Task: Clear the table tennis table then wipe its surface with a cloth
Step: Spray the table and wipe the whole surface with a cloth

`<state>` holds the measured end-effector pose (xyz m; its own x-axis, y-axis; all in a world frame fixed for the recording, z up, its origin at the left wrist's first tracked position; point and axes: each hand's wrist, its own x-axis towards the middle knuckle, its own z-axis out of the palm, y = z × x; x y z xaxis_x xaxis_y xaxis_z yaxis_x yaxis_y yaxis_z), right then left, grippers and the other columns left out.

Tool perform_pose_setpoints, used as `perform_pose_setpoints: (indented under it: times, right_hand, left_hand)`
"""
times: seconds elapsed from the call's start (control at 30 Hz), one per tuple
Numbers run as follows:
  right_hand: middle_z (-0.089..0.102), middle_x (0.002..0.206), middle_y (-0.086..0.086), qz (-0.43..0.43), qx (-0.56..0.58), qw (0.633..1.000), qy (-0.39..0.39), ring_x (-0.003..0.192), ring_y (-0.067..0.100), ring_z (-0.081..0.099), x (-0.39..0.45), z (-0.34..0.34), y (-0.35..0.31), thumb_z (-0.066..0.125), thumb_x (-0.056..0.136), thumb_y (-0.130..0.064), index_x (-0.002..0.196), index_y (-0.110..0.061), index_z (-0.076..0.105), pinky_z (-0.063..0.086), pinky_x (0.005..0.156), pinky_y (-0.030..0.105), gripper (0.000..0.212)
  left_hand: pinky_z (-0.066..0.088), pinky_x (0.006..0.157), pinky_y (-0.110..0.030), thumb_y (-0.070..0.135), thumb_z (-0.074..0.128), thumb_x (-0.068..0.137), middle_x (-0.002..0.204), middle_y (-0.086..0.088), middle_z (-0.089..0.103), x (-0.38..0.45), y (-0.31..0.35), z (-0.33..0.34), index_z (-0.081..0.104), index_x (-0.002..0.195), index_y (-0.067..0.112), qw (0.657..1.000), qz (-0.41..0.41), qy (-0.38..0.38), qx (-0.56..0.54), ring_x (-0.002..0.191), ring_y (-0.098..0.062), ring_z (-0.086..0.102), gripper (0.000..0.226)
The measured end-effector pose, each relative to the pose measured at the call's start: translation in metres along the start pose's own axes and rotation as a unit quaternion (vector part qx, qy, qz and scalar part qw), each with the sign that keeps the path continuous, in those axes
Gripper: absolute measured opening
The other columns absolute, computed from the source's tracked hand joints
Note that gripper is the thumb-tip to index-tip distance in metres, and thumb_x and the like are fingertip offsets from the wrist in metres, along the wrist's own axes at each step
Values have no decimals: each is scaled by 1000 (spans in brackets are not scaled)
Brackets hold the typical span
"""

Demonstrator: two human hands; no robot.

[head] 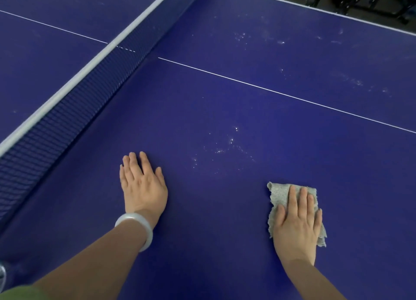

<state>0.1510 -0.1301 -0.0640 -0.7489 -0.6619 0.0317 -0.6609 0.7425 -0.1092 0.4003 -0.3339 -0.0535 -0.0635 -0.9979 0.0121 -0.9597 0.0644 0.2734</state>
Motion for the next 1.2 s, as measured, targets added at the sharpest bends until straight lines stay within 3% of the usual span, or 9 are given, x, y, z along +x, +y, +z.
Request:
perform_pose_setpoints:
  times: [0.17, 0.23, 0.37, 0.47, 0.57, 0.63, 0.87, 1.1, 1.2]
  right_hand:
    - [14, 161, 14, 119, 18, 993, 4, 150, 30, 7, -8, -1, -51, 6, 102, -41, 155, -15, 14, 4, 120, 53, 59]
    - [30, 154, 21, 16, 14, 1000, 12, 145, 36, 22, -16, 1, -87, 18, 101, -39, 149, -6, 33, 15, 117, 57, 61]
    - [22, 159, 15, -239, -34, 970, -30, 148, 30, 16, -2, 4, -89, 22, 100, -42, 152, -10, 26, 19, 117, 53, 61]
    - [33, 154, 18, -129, -58, 990, -1, 144, 35, 27, 47, 4, -55, 19, 97, -42, 149, -9, 33, 24, 114, 57, 63]
    - [11, 161, 14, 37, -20, 998, -36, 150, 30, 5, 103, -1, -55, 8, 101, -44, 155, -13, 12, 8, 119, 55, 62]
    - [0, 163, 13, 50, 7, 997, -50, 150, 28, -6, 123, 2, -86, 9, 101, -44, 156, -16, 2, 0, 119, 53, 62]
    - [12, 162, 8, -332, -26, 942, -45, 150, 23, 4, 77, 8, -118, 8, 103, -42, 155, -17, 17, 11, 119, 48, 59]
    - [8, 163, 6, -25, 64, 994, -84, 150, 22, 0, 207, -3, -83, 30, 101, -41, 155, -18, 12, -2, 120, 48, 62]
    - [-3, 163, 8, 1, 61, 990, -125, 149, 23, -10, 248, -5, -129, 28, 101, -42, 156, -19, 3, -6, 119, 50, 64]
  left_hand:
    - [2, 122, -44, 38, 20, 101, 160, -19, 12, 2, 1, 0, 14, 153, 5, 1000, -7, -13, 28, 149, -32, 3, 62]
    - [2, 122, -44, 37, 21, 101, 159, -20, 13, 3, 2, 1, 16, 153, 5, 999, -7, -12, 34, 149, -32, 5, 62]
    - [5, 122, -45, 37, 22, 100, 158, -22, 18, 3, 1, 2, 20, 152, 3, 999, -7, -7, 34, 148, -34, 8, 63]
    - [5, 122, -46, 38, 18, 99, 157, -22, 19, 4, 2, 2, 21, 152, 3, 999, -5, -4, 37, 148, -34, 9, 64]
    - [7, 122, -46, 39, 16, 98, 157, -21, 20, 3, 2, 3, 22, 151, 3, 999, -4, 1, 40, 148, -33, 10, 65]
    - [6, 122, -45, 38, 14, 99, 157, -21, 20, 3, 1, 4, 23, 151, 3, 999, -5, 5, 42, 148, -33, 10, 63]
    - [8, 121, -46, 37, 16, 100, 157, -20, 21, 2, 1, 6, 23, 151, 4, 999, -11, 3, 52, 148, -32, 11, 61]
    - [11, 120, -46, 36, 19, 102, 154, -21, 27, 1, -1, 8, 28, 149, 2, 998, -6, 11, 58, 146, -34, 18, 59]
    - [7, 120, -43, 41, 14, 98, 154, -20, 28, 2, -2, 10, 28, 149, 3, 997, -5, 9, 70, 146, -33, 18, 65]
